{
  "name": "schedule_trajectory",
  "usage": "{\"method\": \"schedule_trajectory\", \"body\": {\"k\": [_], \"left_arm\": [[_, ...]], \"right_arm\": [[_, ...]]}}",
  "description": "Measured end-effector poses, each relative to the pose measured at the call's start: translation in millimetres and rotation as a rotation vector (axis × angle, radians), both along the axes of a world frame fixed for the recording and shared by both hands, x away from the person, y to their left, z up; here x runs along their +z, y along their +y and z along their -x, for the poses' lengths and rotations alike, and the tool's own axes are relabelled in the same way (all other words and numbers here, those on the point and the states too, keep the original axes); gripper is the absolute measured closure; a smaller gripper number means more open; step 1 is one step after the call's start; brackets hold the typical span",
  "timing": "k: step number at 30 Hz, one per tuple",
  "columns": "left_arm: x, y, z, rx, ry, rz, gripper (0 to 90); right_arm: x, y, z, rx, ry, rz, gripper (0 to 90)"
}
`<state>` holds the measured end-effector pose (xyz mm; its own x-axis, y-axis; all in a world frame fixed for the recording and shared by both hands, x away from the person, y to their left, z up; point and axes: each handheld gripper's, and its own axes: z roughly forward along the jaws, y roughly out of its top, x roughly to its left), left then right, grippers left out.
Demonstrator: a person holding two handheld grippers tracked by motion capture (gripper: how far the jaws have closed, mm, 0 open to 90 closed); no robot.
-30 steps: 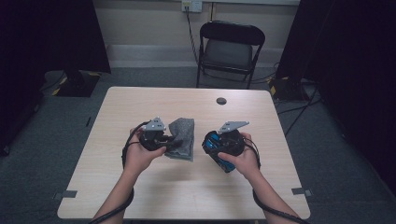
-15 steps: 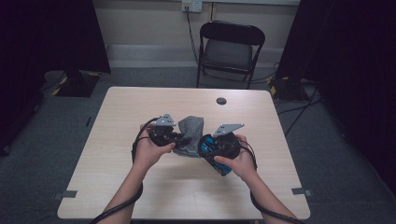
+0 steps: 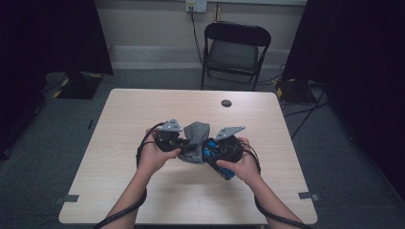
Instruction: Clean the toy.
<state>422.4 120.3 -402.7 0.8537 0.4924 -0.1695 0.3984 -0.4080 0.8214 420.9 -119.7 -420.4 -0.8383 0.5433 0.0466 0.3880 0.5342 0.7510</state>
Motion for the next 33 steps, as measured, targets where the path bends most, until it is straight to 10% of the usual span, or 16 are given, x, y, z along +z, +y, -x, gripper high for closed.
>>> {"method": "schedule_trajectory", "body": {"k": [33], "left_arm": [[-20.7, 2.2, 26.6, -0.102, 0.048, 0.024, 75.2]], "right_arm": [[0.5, -12.8, -19.5, -0.09, 0.012, 0.012, 25.3]]}}
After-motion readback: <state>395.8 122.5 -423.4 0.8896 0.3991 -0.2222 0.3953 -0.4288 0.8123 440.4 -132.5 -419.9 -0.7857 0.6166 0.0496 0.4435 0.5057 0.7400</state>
